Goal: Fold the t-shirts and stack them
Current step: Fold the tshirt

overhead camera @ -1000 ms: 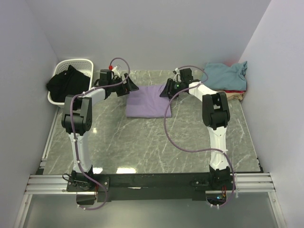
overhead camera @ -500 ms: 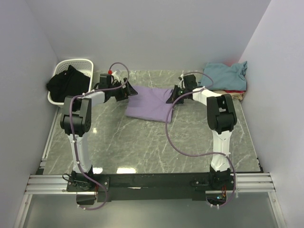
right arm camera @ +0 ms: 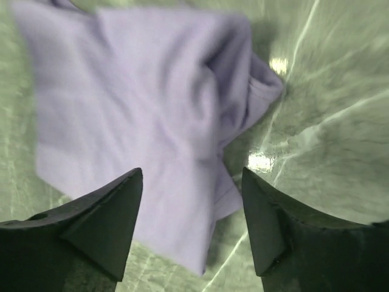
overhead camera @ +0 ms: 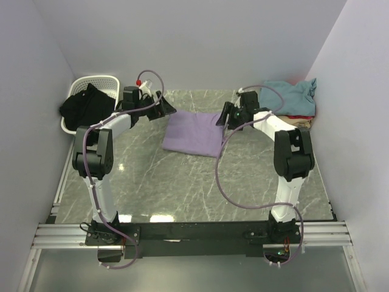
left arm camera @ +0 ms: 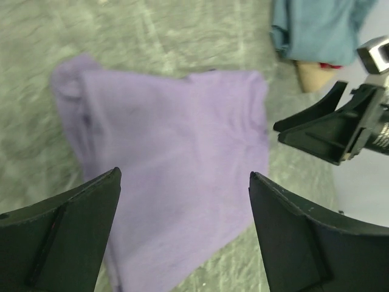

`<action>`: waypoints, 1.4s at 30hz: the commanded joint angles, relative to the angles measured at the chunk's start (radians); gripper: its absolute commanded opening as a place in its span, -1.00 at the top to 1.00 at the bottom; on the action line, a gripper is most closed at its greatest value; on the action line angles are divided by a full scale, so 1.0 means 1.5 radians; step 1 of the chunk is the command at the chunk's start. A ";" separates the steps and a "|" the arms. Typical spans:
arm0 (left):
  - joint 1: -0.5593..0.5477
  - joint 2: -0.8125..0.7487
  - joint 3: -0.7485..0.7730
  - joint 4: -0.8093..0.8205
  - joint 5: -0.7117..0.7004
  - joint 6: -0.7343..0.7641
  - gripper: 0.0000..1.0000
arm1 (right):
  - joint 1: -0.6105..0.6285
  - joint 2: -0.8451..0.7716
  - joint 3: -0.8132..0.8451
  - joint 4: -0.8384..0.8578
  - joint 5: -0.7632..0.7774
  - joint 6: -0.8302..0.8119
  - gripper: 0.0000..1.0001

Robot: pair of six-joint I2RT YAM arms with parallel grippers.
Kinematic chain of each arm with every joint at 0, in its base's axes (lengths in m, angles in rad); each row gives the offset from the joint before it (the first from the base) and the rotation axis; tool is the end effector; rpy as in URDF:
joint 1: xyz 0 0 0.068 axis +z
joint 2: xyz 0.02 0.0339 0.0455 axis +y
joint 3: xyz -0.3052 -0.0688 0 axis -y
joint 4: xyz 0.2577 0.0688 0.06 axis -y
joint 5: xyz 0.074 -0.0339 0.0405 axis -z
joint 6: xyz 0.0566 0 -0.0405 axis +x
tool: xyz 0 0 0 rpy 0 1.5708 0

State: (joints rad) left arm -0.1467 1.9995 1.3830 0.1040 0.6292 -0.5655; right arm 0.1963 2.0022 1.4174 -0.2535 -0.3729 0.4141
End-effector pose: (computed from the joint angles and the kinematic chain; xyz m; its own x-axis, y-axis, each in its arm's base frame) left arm 0.4860 -0.1055 0.2323 -0.7448 -0.3279 -0.5812 0.2682 0.6504 -0.7106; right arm 0.4671 0.1139 0.2043 -0.8368 0.2156 -0.5032 -0.0916 0.8510 0.5171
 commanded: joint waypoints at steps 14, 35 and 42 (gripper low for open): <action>-0.063 0.204 0.199 0.180 0.191 -0.136 -0.76 | -0.005 0.074 0.137 0.083 -0.173 0.045 -0.02; -0.028 0.233 0.209 0.074 0.132 -0.024 -0.76 | -0.010 0.178 0.209 -0.046 0.070 0.033 0.06; -0.015 0.221 0.210 0.023 0.087 0.026 -0.76 | -0.013 0.162 0.195 -0.051 0.105 0.033 0.10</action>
State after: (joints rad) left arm -0.1818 2.3802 1.6848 0.1814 0.8207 -0.6090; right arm 0.1917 2.2486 1.7035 -0.3111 -0.3084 0.4774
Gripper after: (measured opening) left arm 0.878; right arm 0.457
